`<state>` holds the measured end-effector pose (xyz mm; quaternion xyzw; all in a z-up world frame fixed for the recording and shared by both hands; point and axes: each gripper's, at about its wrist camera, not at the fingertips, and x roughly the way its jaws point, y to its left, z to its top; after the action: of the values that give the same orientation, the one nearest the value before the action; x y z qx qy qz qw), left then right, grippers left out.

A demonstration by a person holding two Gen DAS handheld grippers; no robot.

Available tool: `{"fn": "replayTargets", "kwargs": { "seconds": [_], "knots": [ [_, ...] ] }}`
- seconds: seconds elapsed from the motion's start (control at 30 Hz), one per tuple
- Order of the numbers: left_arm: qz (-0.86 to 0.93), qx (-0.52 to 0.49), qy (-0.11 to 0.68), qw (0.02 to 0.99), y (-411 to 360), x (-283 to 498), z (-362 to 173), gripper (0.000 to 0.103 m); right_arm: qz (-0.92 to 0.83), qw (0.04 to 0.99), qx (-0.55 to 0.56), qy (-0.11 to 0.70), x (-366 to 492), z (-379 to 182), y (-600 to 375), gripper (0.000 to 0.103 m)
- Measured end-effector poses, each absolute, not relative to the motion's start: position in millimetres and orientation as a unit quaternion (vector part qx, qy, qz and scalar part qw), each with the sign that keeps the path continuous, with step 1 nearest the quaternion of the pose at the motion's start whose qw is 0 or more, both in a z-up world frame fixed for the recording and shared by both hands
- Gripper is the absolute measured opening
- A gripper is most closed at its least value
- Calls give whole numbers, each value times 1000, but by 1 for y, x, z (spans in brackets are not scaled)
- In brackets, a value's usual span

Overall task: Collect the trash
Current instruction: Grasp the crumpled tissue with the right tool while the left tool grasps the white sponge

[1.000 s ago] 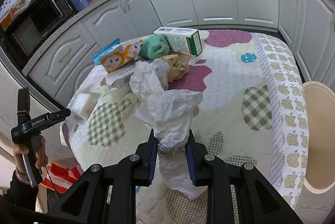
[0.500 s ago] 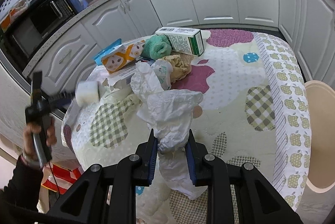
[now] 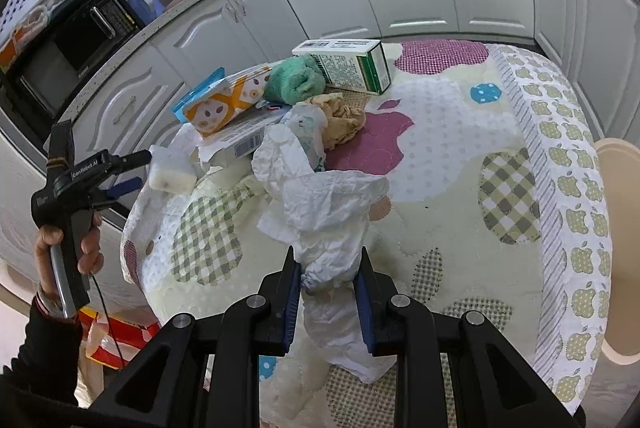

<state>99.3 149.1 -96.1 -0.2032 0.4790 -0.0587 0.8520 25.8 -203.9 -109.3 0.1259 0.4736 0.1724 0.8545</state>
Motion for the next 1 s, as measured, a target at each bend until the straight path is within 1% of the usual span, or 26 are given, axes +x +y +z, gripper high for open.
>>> {"fn": "replayTargets", "kwargs": {
  "seconds": [0.1, 0.27, 0.4, 0.6, 0.73, 0.8, 0.87, 0.9, 0.93, 1.0],
  "knots": [
    [-62, -224, 483, 845, 139, 101, -99, 88, 172, 854, 130, 473, 24, -109, -207, 24],
    [-56, -258, 467, 844, 138, 97, -92, 88, 172, 853, 136, 473, 22, -109, -211, 24],
    [-50, -245, 474, 844, 133, 102, -90, 88, 170, 853, 141, 473, 23, -111, -214, 24],
    [-35, -262, 474, 840, 132, 109, -89, 88, 172, 851, 142, 475, 25, -112, -215, 25],
    [-21, -252, 491, 834, 124, 117, -94, 88, 174, 848, 143, 479, 27, -115, -212, 26],
    [-27, -259, 483, 836, 124, 116, -90, 88, 174, 847, 143, 481, 27, -116, -211, 26],
    [-24, -255, 472, 843, 123, 115, -85, 88, 175, 847, 144, 481, 26, -116, -212, 30],
    [-20, -250, 471, 846, 122, 116, -83, 88, 175, 847, 144, 480, 26, -115, -211, 37],
    [-16, -245, 476, 844, 120, 118, -85, 88, 175, 848, 145, 479, 26, -115, -211, 41],
    [-2, -238, 494, 836, 118, 122, -93, 88, 176, 849, 141, 477, 25, -115, -211, 41]
  ]
}}
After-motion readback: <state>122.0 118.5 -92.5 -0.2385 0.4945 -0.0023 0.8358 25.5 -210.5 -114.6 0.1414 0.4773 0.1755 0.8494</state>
